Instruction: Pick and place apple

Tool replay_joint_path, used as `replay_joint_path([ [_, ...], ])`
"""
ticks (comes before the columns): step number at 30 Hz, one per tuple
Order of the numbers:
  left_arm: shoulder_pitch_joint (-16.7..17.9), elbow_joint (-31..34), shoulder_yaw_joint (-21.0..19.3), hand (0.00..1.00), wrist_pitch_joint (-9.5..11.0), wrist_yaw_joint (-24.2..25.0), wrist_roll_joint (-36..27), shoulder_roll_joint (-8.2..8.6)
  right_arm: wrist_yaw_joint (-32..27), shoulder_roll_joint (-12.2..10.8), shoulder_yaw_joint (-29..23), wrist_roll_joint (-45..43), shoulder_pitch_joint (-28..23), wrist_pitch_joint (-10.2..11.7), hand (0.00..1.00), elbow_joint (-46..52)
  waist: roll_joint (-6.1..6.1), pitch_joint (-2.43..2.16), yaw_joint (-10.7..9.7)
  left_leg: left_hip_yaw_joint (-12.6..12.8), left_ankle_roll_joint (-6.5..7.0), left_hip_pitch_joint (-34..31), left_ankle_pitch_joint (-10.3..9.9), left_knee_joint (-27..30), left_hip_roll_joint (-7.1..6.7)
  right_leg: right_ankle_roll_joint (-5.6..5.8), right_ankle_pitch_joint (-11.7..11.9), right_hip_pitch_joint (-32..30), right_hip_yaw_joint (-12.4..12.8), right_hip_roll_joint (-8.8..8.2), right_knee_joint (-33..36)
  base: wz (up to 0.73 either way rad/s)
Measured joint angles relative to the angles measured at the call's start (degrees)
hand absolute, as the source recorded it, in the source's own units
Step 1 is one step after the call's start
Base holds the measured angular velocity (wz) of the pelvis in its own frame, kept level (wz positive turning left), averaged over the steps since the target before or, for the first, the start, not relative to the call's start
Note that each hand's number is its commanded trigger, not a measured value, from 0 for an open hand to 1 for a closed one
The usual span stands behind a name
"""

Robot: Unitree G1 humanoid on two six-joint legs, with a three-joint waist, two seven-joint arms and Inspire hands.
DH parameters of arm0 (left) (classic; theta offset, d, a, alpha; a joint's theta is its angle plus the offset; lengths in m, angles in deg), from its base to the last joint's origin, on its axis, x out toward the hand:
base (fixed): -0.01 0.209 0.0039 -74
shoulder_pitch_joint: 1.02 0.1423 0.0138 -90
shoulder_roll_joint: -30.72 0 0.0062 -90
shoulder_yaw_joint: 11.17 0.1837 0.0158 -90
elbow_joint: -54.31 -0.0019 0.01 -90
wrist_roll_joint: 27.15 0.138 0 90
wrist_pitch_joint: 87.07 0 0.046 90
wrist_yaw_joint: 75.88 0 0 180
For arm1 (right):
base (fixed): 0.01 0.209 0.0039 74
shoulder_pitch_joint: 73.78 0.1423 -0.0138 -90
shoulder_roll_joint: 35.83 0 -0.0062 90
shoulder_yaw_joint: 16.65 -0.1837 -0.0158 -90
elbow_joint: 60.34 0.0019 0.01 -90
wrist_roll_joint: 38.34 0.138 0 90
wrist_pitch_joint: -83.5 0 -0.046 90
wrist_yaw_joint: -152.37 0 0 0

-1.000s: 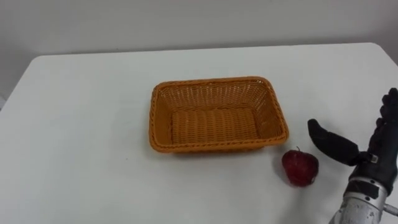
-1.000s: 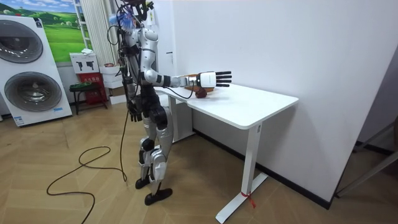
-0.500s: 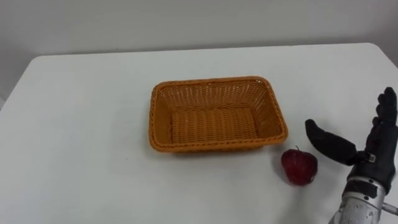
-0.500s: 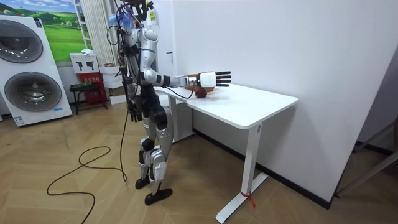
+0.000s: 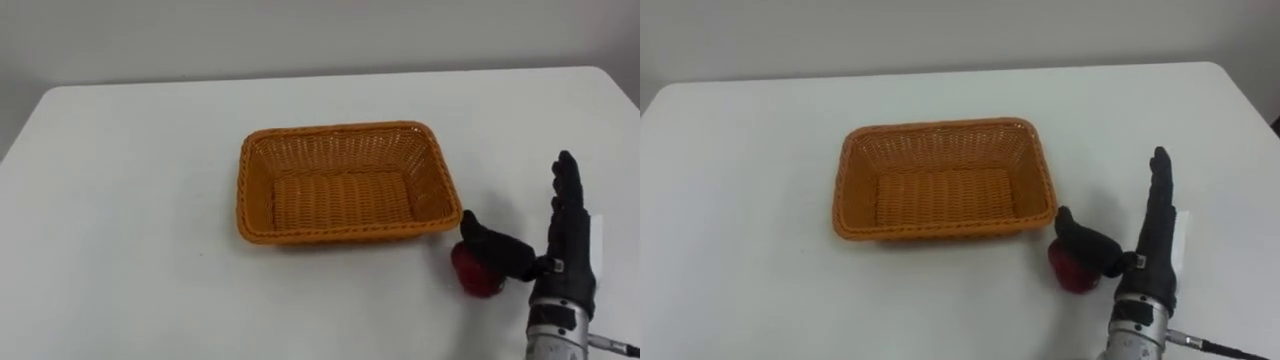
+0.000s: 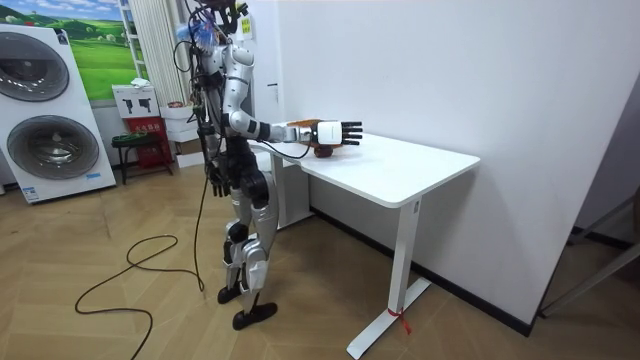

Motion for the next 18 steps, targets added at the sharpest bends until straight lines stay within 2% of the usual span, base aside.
replay_joint_path([
  [2,-0.19,0.03,0.61,0.0,-0.02,0.0,-0.02,0.0,1.07,0.0,0.74,-0.08,-0.64,-0.03,0.0,-0.22,0.18,-0.03,-0.09,0.12,0.0,-0.04,0.0,-0.12,0.02,0.01,0.02,0.0,0.04,-0.01,0.02,-0.02],
  [4,-0.21,0.39,0.98,0.0,-0.39,-0.09,-0.02,0.0,1.72,0.08,1.91,-0.9,-1.45,-0.05,0.0,-0.76,0.43,-0.34,-0.04,0.61,0.0,-0.05,0.0,-0.68,0.02,0.01,0.03,0.03,0.63,0.13,0.14,-0.09],
  [7,-0.23,0.39,0.97,0.0,-0.7,-0.26,-0.02,0.0,3.36,0.1,2.65,-1.13,-3.27,-0.45,0.0,-1.41,0.45,-0.52,-0.11,0.92,0.0,0.04,0.0,-0.67,-0.05,0.02,0.04,0.02,1.15,0.21,0.07,-0.07],
  [16,-0.41,0.5,1.08,0.0,-0.87,-0.37,0.02,0.02,4.88,0.22,2.49,-6.99,-3.06,0.12,0.0,-3.76,0.01,-0.5,-0.24,1.22,0.0,0.12,0.0,-0.55,0.0,-0.03,0.07,-0.3,1.75,0.31,-0.03,-0.02],
  [18,-0.4,0.5,1.08,0.0,-0.86,-0.45,-0.01,0.01,4.8,0.29,2.49,-7.68,-3.07,1.07,0.0,-5.23,-0.1,-0.46,-0.23,1.34,0.0,0.03,0.0,-0.55,0.04,-0.04,0.07,-0.51,1.8,0.33,0.09,-0.02],
])
